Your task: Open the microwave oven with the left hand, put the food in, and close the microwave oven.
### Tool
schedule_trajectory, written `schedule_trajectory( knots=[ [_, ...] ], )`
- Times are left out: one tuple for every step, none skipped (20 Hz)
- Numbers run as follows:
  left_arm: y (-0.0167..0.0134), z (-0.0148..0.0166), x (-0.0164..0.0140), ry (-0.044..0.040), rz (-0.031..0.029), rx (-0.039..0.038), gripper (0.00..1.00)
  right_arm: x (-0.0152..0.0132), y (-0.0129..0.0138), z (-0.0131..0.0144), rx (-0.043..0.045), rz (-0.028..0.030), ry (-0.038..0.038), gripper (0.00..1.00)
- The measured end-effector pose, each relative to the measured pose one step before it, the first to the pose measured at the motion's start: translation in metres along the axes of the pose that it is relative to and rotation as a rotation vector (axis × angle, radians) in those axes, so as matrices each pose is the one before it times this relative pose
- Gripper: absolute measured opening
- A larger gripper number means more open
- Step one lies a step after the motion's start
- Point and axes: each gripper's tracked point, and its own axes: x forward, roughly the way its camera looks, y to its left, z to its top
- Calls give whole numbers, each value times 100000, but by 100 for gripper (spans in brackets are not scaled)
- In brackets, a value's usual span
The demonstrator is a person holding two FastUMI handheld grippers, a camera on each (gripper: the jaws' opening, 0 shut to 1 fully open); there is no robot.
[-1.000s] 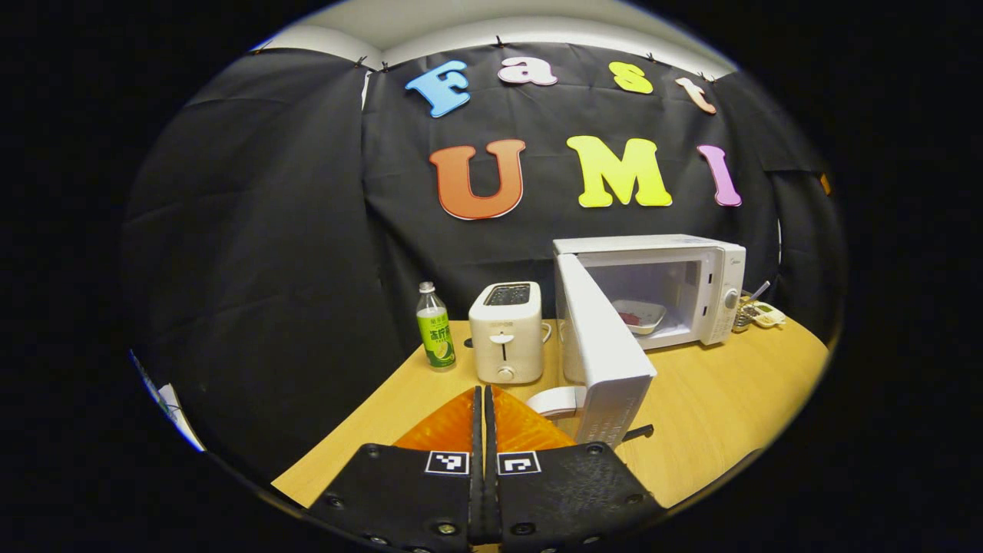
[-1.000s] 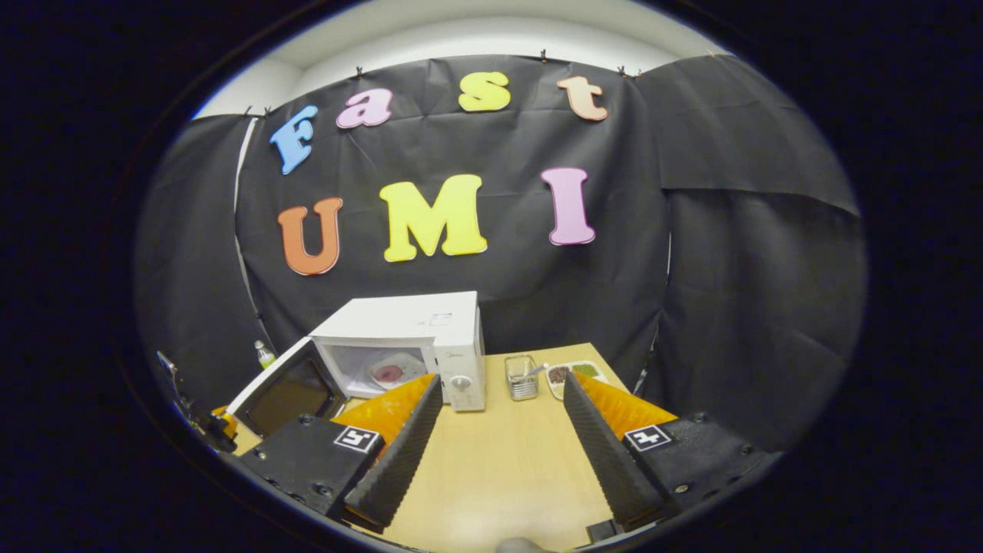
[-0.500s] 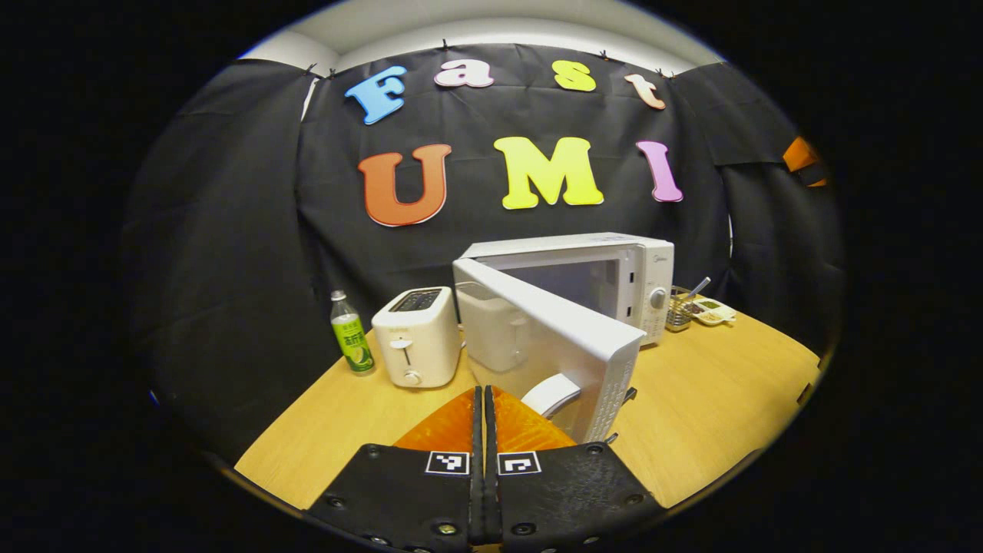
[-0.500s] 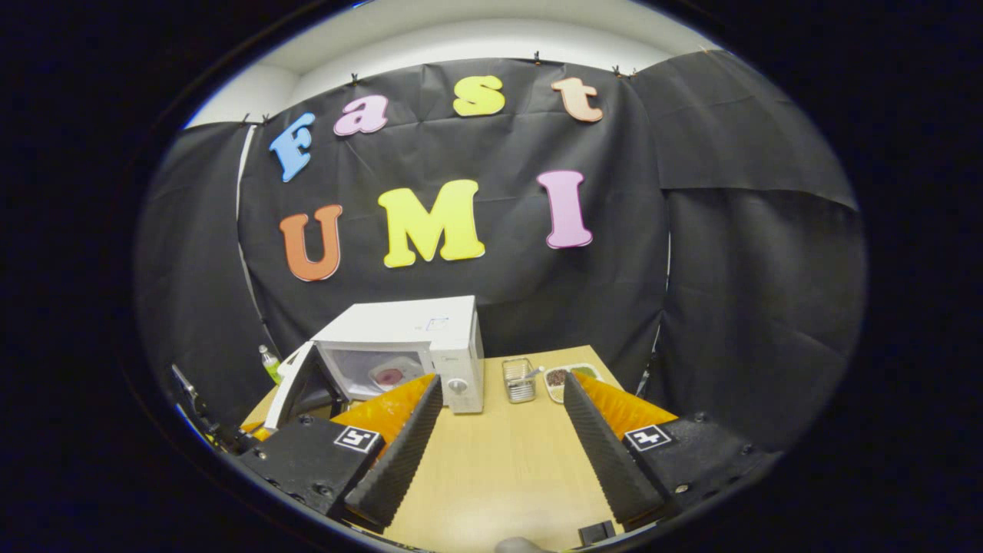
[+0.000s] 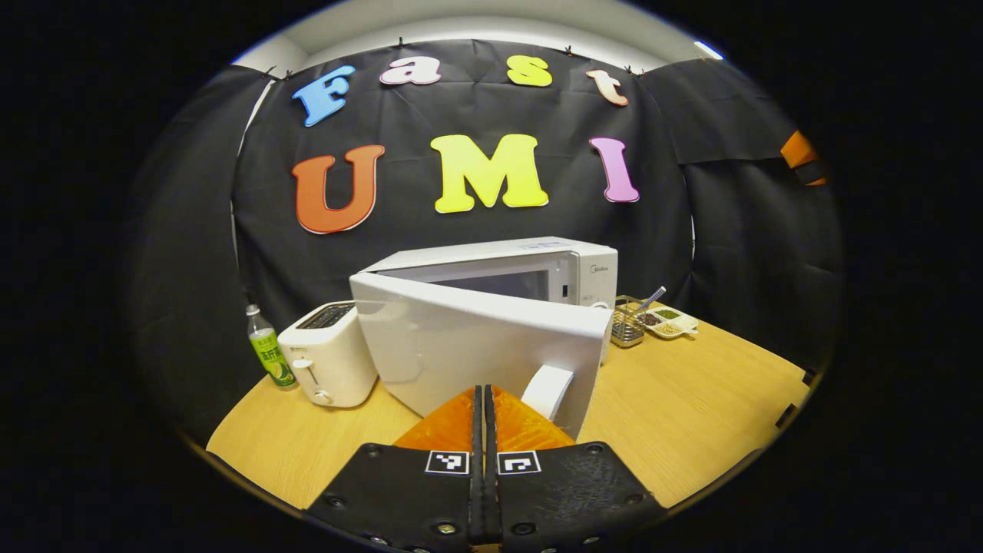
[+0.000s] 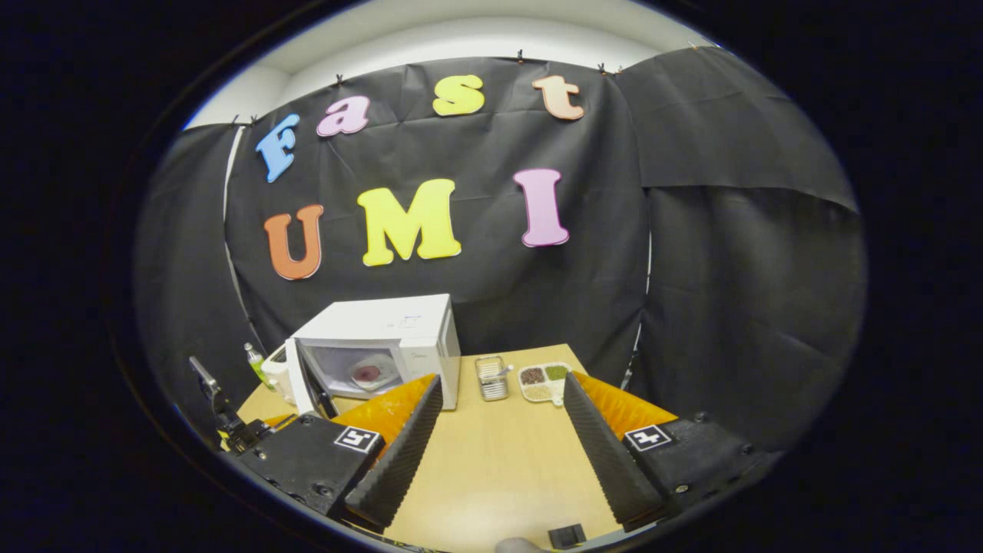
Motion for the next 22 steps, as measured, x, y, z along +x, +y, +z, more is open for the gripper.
schedule_trajectory(
  knots=[
    [-773, 364, 700, -436, -1216, 531, 0, 42, -537, 103, -4, -488, -127, 100],
    [-665, 404, 765, -271, -1246, 453, 0, -40, -481, 144, -78, -373, -140, 100],
    [-677, 268, 767, -201, -1047, 531, 0, 140, -409, -21, -17, -312, 78, 100],
    [-591, 239, 681, -398, -888, 696, 0, 58, -336, -68, -26, -205, 346, 100],
    [-526, 211, 774, 20, -876, 699, 0, 126, -319, -61, -38, -243, 318, 100],
    [-444, 162, 677, -179, -755, 562, 0, 125, -367, 75, -59, -280, 424, 100],
    [-383, 200, 864, -62, -675, 820, 0, 168, -401, -129, -18, -247, 556, 100],
    [-281, 90, 868, 51, -552, 311, 0, 270, -549, 157, 37, -802, -60, 100],
    [6, -9, 902, 587, -5, 20, 0, 207, -586, 206, 60, -704, -193, 100],
    [38, 2, 818, 514, 374, -439, 0, 174, -440, 127, -39, -593, 102, 100],
    [-9, 123, 730, 99, 268, -679, 0, 242, -520, -21, -273, -823, 341, 100],
    [-80, 270, 760, -458, 287, -543, 0, 173, -522, 206, -111, -759, -138, 100],
    [-79, 237, 798, -186, 77, -314, 0, 43, -457, 170, -160, -880, -130, 100],
    [-37, 145, 801, 65, 154, -300, 0, 87, -374, 35, -194, -634, 23, 100],
    [-157, 198, 717, -434, -299, -10, 0, 164, -225, 59, -161, -399, 7, 100],
    [-235, 49, 769, 625, -258, -581, 0, 204, -215, -2, 0, -358, 208, 100],
    [-262, 45, 678, 78, -229, -466, 0, 307, -86, -219, 49, -210, 626, 100],
    [-235, 254, 724, -315, -413, -328, 0, 175, -121, -94, 252, -207, 453, 100],
    [-208, 270, 560, -427, 55, 319, 0, 254, -45, -76, 69, -275, 424, 100],
    [-186, 243, 611, -340, -380, -6, 0, 147, -119, 26, -78, -265, 225, 100],
    [-111, 109, 629, -201, 170, 50, 0, 216, -73, -4, 39, -412, 238, 100],
    [-62, 99, 527, 12, -171, -627, 0, 161, 61, 141, 93, 114, 24, 100]
  ],
)
